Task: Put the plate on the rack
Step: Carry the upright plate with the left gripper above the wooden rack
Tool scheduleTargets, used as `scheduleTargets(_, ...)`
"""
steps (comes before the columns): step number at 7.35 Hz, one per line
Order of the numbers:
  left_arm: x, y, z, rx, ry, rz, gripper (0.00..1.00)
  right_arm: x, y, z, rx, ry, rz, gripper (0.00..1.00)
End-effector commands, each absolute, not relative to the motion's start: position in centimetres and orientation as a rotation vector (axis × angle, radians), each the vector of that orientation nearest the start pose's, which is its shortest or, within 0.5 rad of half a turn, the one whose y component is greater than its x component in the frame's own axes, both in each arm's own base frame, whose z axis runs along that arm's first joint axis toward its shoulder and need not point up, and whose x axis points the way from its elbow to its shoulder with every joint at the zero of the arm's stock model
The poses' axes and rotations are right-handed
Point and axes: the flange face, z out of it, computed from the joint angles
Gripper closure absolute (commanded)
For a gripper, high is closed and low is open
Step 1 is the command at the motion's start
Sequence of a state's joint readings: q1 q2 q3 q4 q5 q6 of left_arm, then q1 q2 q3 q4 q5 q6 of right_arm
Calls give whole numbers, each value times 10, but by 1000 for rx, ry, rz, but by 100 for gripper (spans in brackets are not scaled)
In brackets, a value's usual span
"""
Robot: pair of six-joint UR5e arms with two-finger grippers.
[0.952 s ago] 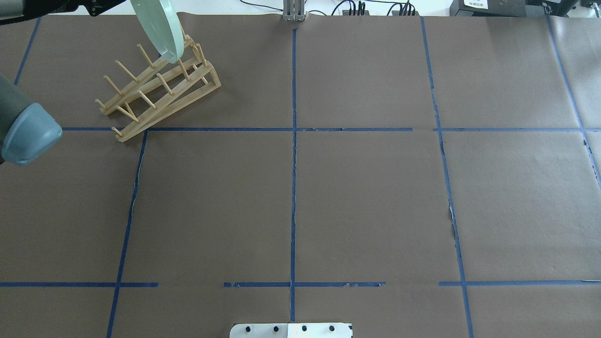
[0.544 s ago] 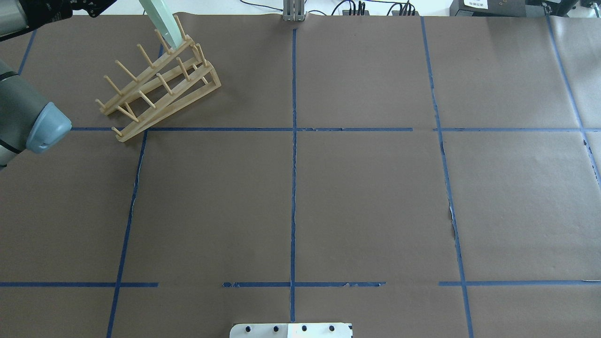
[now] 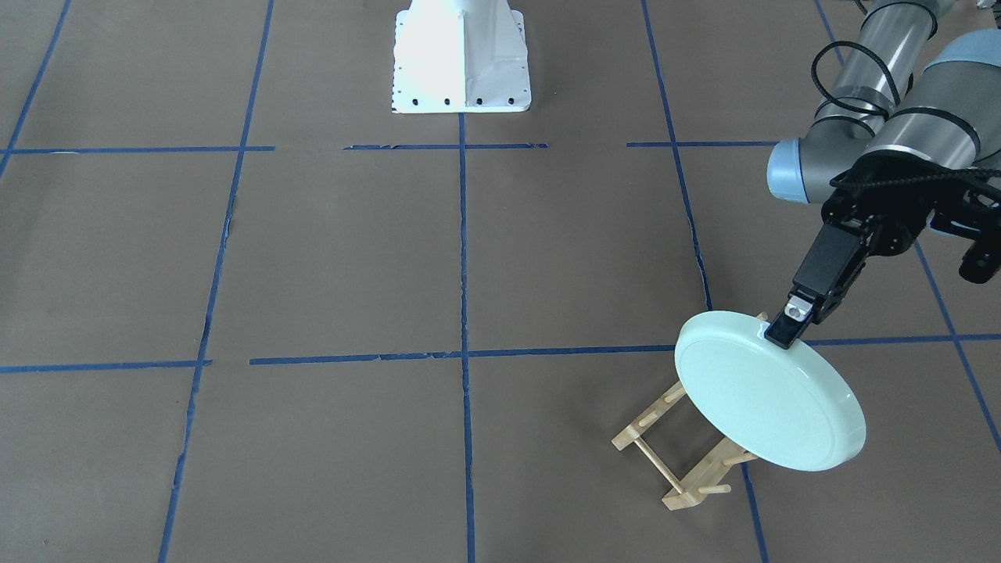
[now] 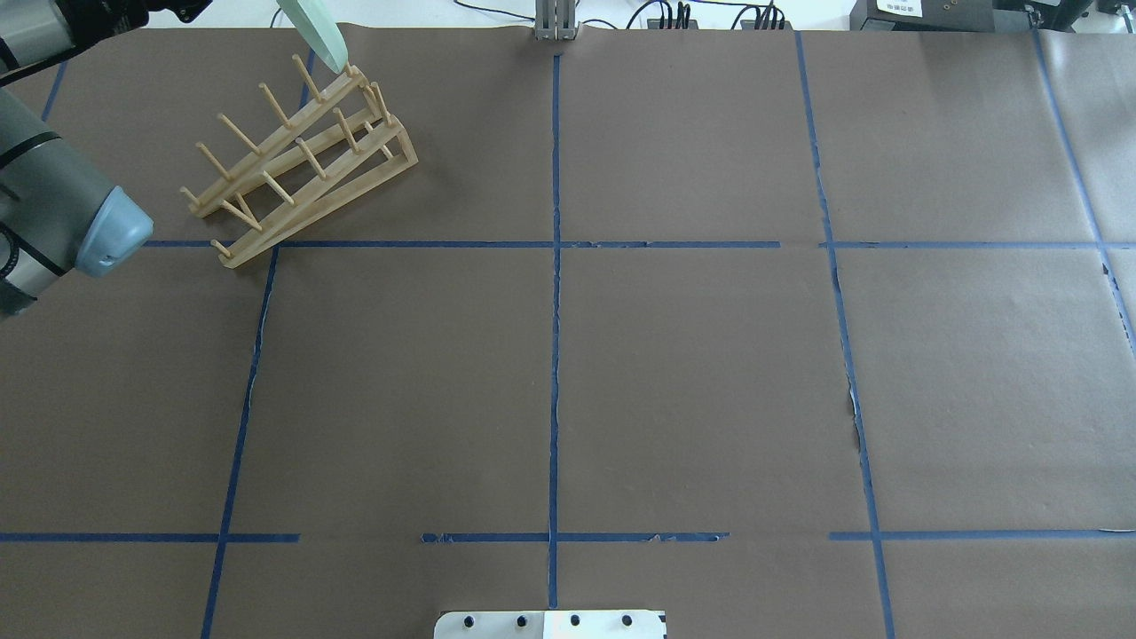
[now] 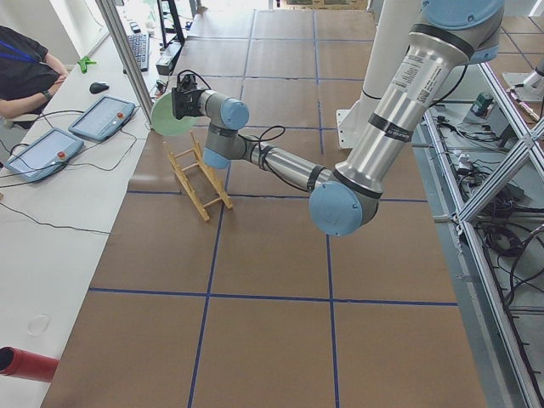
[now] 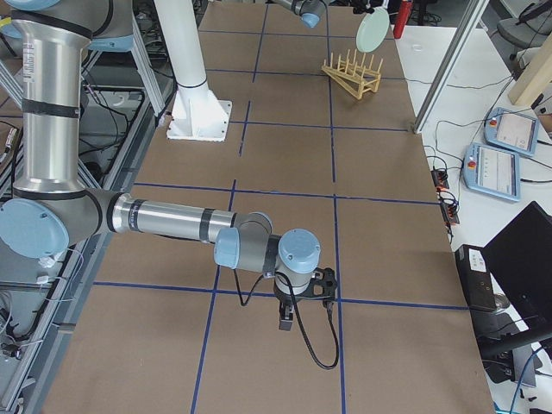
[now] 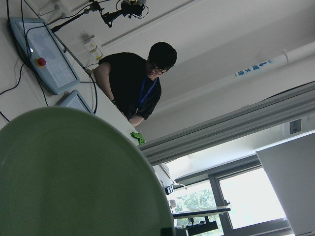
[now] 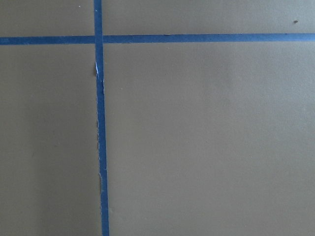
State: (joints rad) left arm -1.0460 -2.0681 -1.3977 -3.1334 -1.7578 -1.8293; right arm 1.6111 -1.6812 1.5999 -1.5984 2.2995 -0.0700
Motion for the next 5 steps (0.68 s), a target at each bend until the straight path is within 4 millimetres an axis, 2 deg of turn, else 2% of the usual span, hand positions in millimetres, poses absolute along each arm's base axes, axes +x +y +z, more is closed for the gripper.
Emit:
scheduleTargets(1, 229, -623, 291, 612, 1822, -723, 100, 84, -432, 701, -64, -732, 12, 0)
scheduleTargets(5, 239, -639, 297, 608, 1796, -739, 100, 84, -432, 701, -64, -732, 12, 0)
